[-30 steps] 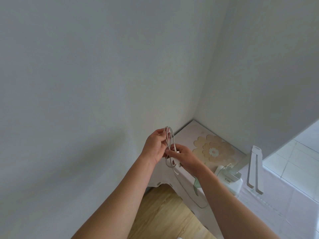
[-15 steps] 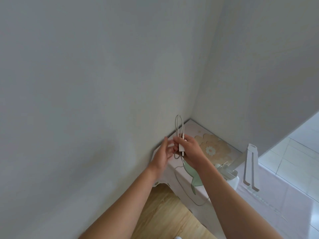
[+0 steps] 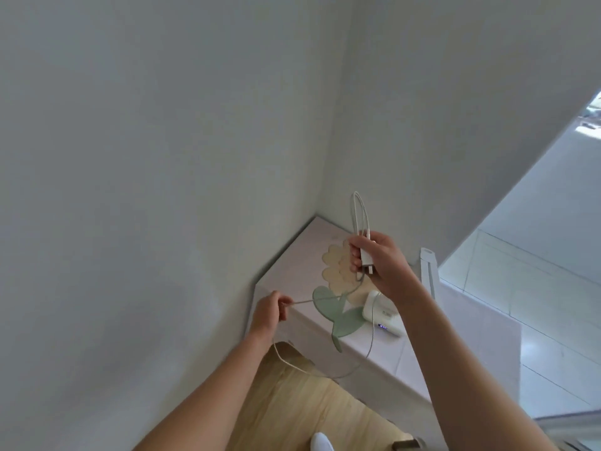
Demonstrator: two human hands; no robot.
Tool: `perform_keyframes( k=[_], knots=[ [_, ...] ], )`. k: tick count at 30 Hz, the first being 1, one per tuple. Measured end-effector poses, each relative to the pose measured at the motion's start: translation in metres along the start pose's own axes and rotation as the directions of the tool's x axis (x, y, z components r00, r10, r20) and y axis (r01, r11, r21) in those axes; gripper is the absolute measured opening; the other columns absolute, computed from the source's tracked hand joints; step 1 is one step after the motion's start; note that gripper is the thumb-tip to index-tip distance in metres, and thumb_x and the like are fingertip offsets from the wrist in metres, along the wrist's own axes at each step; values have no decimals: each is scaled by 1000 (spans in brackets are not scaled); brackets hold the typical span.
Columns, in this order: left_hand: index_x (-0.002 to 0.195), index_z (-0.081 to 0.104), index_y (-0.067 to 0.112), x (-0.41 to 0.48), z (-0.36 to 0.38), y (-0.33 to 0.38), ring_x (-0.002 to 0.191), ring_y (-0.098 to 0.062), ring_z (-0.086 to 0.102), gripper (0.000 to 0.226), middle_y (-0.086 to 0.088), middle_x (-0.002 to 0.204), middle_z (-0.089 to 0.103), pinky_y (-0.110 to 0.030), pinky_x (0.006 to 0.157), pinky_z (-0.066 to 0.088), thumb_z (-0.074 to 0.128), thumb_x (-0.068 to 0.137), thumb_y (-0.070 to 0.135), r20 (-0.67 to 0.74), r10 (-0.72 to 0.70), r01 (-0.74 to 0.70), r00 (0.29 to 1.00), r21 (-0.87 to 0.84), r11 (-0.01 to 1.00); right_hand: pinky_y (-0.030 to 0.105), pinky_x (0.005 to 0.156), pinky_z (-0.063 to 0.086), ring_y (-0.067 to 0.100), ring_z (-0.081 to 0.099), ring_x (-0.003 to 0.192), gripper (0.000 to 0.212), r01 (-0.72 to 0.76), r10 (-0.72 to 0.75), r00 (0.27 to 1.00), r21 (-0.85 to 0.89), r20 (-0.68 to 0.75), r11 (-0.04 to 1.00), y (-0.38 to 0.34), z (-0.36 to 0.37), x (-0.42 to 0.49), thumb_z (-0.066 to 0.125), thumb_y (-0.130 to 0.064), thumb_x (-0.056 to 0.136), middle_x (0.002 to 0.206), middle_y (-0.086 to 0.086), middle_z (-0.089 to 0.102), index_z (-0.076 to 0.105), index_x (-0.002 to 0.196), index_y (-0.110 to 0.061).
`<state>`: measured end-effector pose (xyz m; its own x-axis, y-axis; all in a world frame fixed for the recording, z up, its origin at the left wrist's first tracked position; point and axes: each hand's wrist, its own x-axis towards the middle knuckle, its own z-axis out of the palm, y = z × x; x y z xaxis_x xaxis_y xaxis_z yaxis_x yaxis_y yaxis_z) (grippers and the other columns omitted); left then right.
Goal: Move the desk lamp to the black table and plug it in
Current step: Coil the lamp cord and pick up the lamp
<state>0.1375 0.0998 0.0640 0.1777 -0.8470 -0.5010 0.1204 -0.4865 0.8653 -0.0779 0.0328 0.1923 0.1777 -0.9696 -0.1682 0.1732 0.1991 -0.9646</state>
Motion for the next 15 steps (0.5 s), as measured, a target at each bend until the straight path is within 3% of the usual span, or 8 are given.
perform_keyframes(
  k=[3,6,11,15],
  knots=[
    [91,67,3,10,-3,21,55,-16,45,30,-3,56,52,-29,60,38,41,100,15,-35,-3,-2,999,-125,992,34,50,45,22,50,52,14,-32,23,998,-147,-58,989,20,-17,-21,68,-11,87,63,10,53,59,78,-5],
    [92,66,4,16,7,47,50,-12,46,23,-4,59,56,-24,51,37,45,97,13,24,36,-31,999,-173,984,35,52,45,25,53,57,16,-76,50,993,-258,-107,963,53,-27,-44,69,-12,90,64,12,56,63,78,-3],
    [93,67,12,16,37,69,53,-10,46,21,-5,77,63,-20,43,33,48,84,7,105,153,-149,983,-43,988,30,56,54,18,68,72,14,-128,83,980,-256,-179,958,94,-31,-75,68,-11,94,85,6,75,77,102,-2],
    [93,66,8,4,57,75,48,-9,44,26,-4,75,60,-19,39,30,46,83,-2,187,139,-113,973,-142,983,27,58,57,18,73,82,14,-140,88,975,-265,-202,954,107,-24,-82,68,-9,94,101,14,76,76,105,-6]
  ],
)
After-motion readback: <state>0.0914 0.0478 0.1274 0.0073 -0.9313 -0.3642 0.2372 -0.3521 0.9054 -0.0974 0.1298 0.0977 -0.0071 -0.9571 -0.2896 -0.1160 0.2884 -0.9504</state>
